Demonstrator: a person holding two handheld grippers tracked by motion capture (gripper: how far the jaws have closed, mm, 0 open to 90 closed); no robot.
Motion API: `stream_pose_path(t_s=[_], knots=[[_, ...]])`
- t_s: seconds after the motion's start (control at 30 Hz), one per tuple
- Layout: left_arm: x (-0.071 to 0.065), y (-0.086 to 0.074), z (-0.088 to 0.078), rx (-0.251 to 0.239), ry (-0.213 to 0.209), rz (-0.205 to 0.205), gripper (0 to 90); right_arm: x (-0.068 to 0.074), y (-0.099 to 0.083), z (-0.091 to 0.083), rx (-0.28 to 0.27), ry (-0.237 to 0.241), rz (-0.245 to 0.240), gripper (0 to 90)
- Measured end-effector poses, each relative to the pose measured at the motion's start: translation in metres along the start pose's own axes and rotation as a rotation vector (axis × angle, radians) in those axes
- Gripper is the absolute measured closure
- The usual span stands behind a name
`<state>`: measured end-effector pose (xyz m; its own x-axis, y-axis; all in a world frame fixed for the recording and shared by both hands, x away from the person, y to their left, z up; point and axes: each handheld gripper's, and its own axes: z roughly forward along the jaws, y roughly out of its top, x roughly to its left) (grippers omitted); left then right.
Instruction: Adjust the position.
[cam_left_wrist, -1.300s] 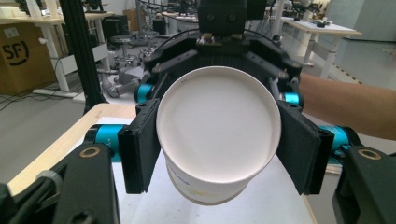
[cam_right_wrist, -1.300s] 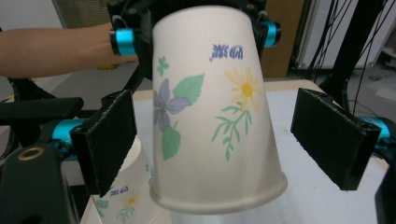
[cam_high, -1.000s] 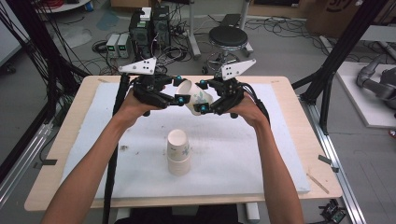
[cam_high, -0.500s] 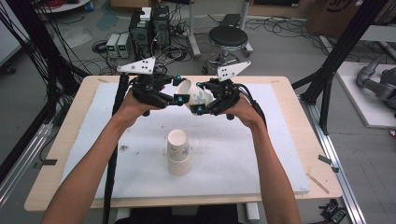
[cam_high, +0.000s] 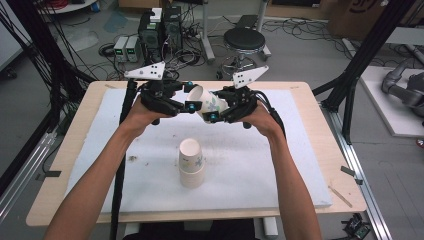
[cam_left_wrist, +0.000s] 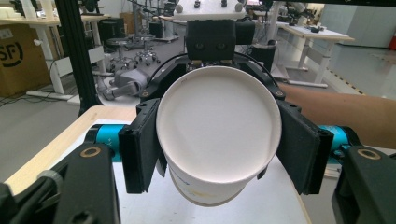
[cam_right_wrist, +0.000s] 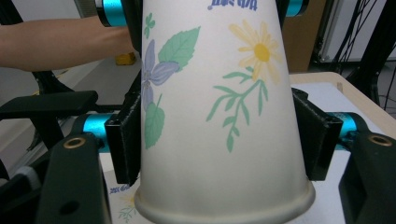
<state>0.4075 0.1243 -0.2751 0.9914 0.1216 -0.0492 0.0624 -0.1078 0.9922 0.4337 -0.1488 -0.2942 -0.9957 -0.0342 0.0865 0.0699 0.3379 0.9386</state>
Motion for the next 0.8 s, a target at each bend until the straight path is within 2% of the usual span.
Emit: stream_pose_path(t_s=[0.1, 0.13, 0.2, 0.27, 0.3, 0.43, 0.5, 0.6, 0.8], knots=[[-0.001, -0.001, 0.001, 0.004, 0.006, 0.015, 35.1, 0.000, 0.000, 0.000, 0.005, -0.002, 0.002, 30.9], [-0.001, -0.001, 0.001, 0.007, 0.014, 0.022, 32.3, 0.000, 0.000, 0.000, 0.006, -0.001, 0.001, 30.9], [-0.001, -0.002, 0.001, -0.006, 0.037, 0.027, 18.3, 0.001, 0.000, -0.001, 0.006, -0.007, 0.004, 30.9], [0.001, -0.004, 0.000, -0.019, 0.038, 0.013, 6.7, 0.001, 0.000, -0.001, 0.008, -0.015, -0.002, 30.9], [0.002, -0.004, -0.001, -0.020, 0.041, 0.005, 3.8, 0.001, 0.000, -0.002, 0.010, -0.016, -0.001, 30.9], [0.004, -0.005, -0.006, -0.015, 0.039, -0.006, 1.7, 0.002, 0.001, -0.004, 0.029, -0.025, -0.002, 30.9], [0.005, -0.005, -0.009, -0.004, 0.054, -0.015, 1.7, 0.002, 0.000, -0.005, 0.041, -0.035, 0.002, 30.9], [0.007, -0.006, -0.010, 0.034, 0.051, -0.026, 1.7, 0.001, 0.000, -0.007, 0.062, -0.063, 0.001, 30.9], [0.010, -0.001, -0.009, 0.161, 0.044, -0.018, 1.7, 0.002, 0.001, -0.013, 0.114, -0.102, 0.006, 31.4]])
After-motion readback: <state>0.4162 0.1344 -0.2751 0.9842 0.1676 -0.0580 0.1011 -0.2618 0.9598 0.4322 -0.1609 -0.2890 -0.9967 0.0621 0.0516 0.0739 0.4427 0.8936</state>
